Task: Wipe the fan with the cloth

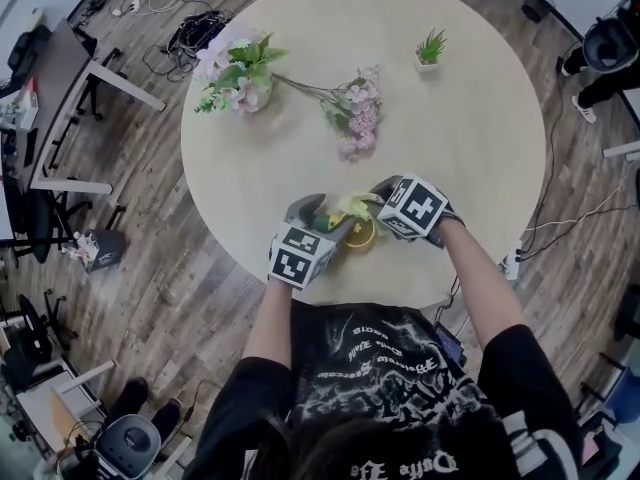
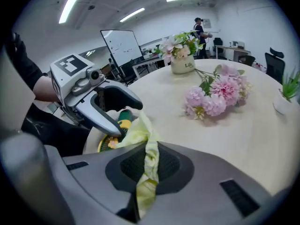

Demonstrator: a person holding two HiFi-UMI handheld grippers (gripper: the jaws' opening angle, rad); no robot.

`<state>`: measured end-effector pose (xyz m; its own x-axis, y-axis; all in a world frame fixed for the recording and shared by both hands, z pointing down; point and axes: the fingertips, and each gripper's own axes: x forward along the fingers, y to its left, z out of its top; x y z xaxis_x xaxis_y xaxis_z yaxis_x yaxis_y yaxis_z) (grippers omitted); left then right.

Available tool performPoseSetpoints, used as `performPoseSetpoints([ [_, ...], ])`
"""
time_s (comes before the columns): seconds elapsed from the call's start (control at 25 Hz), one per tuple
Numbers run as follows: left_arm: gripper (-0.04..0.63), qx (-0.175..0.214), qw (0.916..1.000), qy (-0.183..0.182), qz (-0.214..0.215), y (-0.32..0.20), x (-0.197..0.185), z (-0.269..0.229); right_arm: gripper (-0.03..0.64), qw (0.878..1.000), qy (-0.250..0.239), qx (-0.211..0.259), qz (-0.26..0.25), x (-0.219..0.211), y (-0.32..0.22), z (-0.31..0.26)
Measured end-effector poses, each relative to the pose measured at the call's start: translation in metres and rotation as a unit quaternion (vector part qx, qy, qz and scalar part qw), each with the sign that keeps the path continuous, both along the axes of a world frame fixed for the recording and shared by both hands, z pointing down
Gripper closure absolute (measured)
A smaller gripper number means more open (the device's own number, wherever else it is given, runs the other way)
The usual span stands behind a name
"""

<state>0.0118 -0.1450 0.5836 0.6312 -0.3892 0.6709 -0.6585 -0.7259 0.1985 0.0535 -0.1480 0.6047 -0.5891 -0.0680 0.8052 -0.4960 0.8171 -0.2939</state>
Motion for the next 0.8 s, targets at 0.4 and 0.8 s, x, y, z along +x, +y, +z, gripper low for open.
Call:
performPoseSetpoints([
  [0.4,0.249,0.023,0.9947,-0.017,-0.098,-0.002,-0.023,0.002,0.586,0.999,-0.004,-0.013,-0.029,-0.005,0.037,0.005],
  [0.8,0.342,0.024,0.9997,0.003,-0.004,0.017,-0.009,0.002,0.586,0.998,-0.010,0.007,-0.066,-0.040,0.038,0.008],
])
